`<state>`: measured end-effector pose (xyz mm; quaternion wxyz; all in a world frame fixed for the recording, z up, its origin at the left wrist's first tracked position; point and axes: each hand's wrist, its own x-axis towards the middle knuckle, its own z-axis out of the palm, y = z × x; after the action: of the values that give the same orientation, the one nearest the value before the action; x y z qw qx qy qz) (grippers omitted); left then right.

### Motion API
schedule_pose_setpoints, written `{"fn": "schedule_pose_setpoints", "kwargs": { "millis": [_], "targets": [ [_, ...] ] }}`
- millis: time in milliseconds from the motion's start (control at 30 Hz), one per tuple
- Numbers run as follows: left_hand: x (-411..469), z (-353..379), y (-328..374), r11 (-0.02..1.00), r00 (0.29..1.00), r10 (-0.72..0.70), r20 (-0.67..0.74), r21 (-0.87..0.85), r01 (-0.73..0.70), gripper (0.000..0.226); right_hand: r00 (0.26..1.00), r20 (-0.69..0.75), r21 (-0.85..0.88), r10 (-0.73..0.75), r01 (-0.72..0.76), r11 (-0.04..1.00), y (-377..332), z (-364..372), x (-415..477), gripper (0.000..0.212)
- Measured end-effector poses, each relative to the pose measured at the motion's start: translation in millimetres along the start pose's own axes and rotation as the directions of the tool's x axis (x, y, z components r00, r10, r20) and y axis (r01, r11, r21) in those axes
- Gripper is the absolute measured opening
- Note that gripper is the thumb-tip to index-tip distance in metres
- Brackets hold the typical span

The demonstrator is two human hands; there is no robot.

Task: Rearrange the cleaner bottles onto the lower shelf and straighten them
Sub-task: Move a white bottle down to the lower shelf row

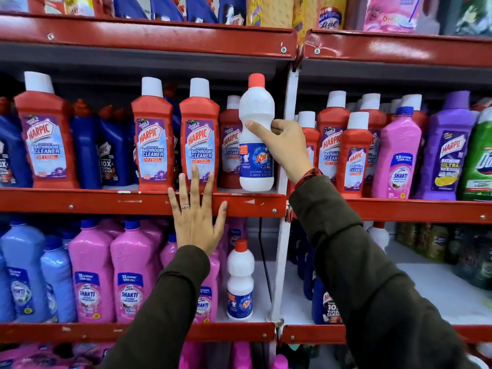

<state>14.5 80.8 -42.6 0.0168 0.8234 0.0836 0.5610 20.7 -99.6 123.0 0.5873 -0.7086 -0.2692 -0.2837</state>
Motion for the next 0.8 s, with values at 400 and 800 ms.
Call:
{"fn": "schedule_pose_setpoints", "kwargs": {
  "millis": [400, 800],
  "targets": [
    [-31.5, -25.8, 56.2, 0.999, 1.000, 0.009, 0.019, -0.051, -0.008, 0.066, 0.999, -0.032, 0.118, 0.039, -0.035, 0.992, 29.9, -74.6, -66.5, 0.037],
    [-111.4, -9.6, 189.8, 0.989, 0.990, 0.075, 0.121, -0.137, -0.058, 0.063, 0.987, -0.092, 0.108, 0.135, -0.125, 0.986, 118.1, -195.5, -131.6, 0.038]
  ]
}}
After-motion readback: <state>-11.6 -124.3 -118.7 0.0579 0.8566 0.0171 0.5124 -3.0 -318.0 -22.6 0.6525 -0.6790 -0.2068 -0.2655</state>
